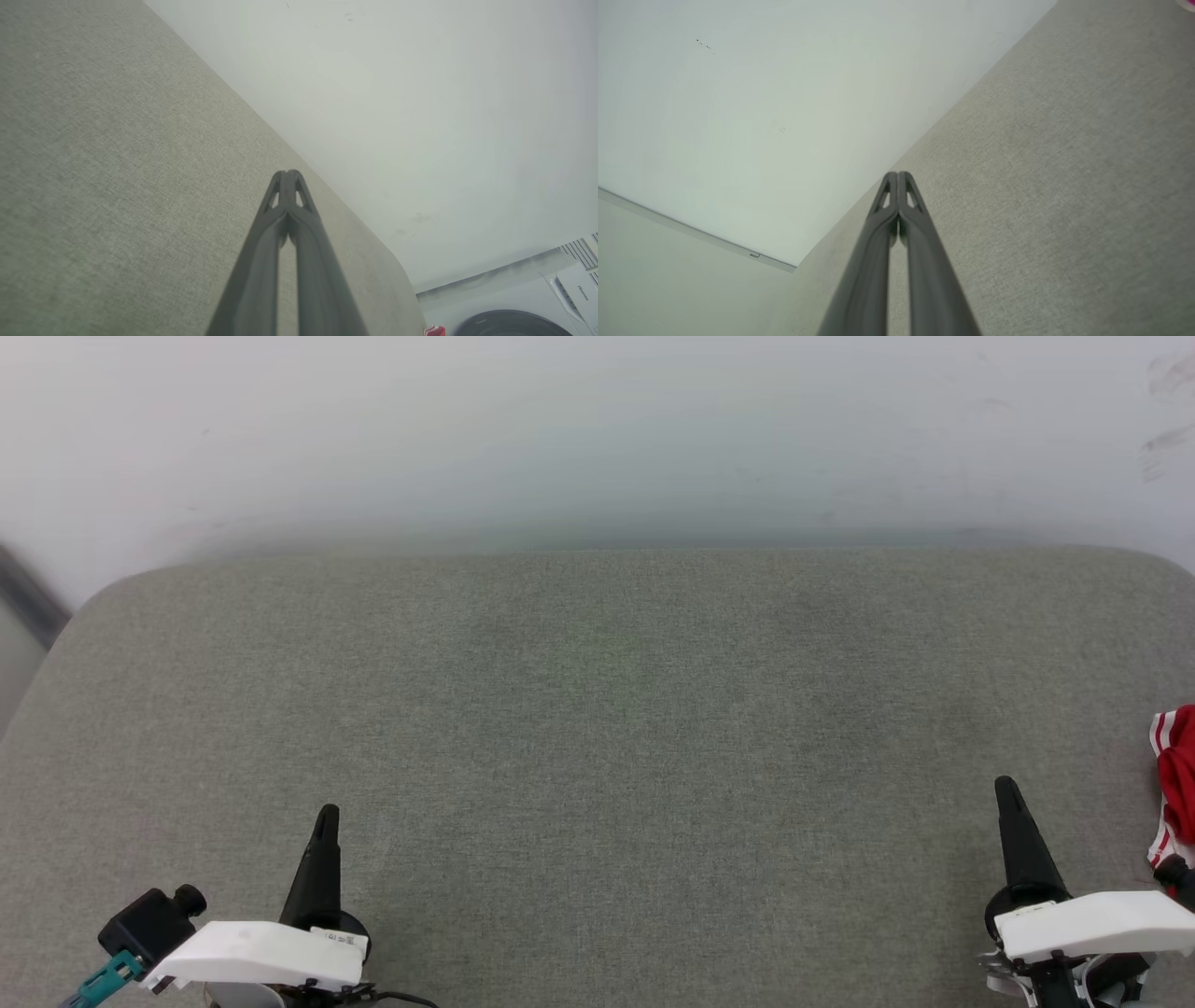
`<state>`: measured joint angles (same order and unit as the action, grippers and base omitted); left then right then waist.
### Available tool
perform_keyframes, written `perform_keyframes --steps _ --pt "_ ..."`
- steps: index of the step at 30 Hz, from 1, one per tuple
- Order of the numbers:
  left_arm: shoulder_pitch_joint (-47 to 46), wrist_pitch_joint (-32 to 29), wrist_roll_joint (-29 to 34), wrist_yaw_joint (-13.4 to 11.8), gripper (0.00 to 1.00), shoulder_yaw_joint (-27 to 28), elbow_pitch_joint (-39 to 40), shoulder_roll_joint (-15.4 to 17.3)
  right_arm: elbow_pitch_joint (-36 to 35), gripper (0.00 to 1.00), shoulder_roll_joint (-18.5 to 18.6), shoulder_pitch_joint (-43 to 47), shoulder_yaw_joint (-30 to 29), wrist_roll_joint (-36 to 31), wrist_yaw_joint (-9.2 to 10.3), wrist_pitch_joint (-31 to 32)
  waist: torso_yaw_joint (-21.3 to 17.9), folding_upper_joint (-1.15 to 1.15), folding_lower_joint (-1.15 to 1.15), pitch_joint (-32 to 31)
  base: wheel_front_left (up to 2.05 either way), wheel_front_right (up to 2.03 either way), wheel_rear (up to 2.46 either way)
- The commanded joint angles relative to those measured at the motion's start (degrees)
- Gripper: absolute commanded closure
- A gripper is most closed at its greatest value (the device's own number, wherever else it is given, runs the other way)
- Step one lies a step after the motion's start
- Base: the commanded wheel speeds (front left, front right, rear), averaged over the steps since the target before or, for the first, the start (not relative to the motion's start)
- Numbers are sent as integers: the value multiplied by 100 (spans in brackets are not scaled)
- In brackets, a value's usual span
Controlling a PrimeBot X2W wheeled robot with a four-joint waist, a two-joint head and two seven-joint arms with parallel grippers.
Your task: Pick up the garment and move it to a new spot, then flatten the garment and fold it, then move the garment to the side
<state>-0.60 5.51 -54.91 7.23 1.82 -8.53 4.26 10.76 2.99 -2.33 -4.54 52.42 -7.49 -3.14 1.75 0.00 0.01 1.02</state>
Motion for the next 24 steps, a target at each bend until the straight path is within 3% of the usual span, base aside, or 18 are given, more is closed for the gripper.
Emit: perform_keyframes --steps 1,24 --pt "-163 -52 -206 18 100 20 23 36 -35 100 -5 -154 -18 221 -1 45 -4 0 0 -2 0 0 0" --pt "-313 -405 -1573 26 100 101 -180 39 95 100 -9 -260 -90 1601 -1 387 -54 0 0 -26 0 0 0"
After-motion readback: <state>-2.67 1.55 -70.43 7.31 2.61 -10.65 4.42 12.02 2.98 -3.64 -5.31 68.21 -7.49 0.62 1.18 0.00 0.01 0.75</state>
